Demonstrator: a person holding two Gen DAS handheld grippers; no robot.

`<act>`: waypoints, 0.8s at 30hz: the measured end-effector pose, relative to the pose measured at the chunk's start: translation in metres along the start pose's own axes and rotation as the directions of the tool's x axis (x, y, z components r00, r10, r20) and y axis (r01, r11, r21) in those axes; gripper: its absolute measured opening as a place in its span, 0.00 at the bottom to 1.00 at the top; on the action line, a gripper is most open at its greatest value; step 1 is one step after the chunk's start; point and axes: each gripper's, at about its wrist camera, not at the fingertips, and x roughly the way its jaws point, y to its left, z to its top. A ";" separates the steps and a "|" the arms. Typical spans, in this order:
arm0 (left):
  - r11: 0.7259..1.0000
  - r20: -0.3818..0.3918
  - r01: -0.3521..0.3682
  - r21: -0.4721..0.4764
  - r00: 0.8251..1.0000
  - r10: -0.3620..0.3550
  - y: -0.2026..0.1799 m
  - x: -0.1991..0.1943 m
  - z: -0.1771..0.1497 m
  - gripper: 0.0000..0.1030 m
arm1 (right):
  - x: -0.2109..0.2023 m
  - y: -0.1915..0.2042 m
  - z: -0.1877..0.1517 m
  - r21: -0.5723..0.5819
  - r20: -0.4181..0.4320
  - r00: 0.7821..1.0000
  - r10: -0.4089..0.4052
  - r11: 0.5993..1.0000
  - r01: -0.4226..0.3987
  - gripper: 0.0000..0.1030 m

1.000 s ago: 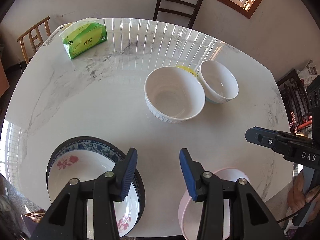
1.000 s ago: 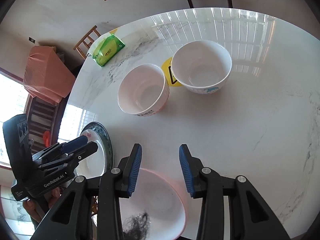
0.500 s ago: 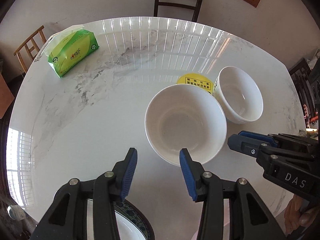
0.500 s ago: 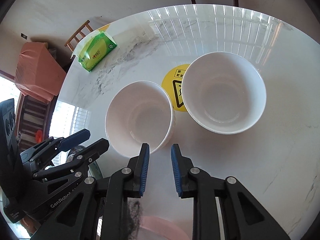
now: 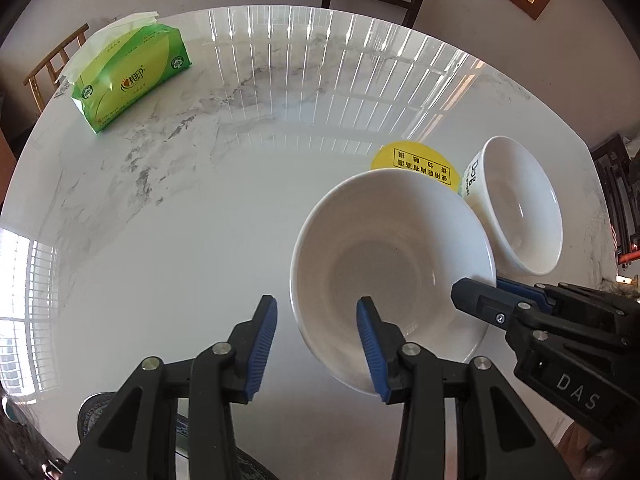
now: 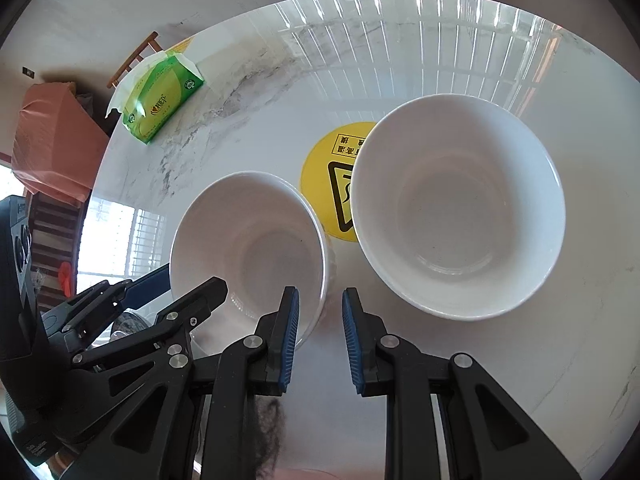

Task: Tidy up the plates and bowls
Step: 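Move both grippers to the white ribbed bowl and close them on its rim, then lift the white ribbed bowl with both grippers toward the pink bowl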

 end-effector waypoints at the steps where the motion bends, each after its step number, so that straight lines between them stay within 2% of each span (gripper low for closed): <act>1: 1.000 -0.001 -0.008 -0.021 1.000 0.008 0.002 0.002 0.000 0.13 | 0.003 0.002 0.000 -0.013 0.000 1.000 -0.007 1.000 0.007 0.15; 4: 0.998 0.001 0.016 -0.058 1.000 -0.016 0.007 0.002 0.003 0.12 | 0.003 0.007 0.000 -0.064 0.020 1.000 -0.023 0.998 0.024 0.14; 14: 0.997 0.030 0.027 -0.073 0.999 -0.025 0.002 -0.026 -0.013 0.11 | -0.023 0.004 -0.009 -0.069 0.050 0.999 0.017 0.998 -0.013 0.14; 24: 0.999 0.068 0.022 -0.029 0.998 -0.020 -0.012 -0.067 -0.045 0.12 | -0.062 0.009 -0.042 -0.093 0.071 0.996 0.044 0.995 -0.038 0.14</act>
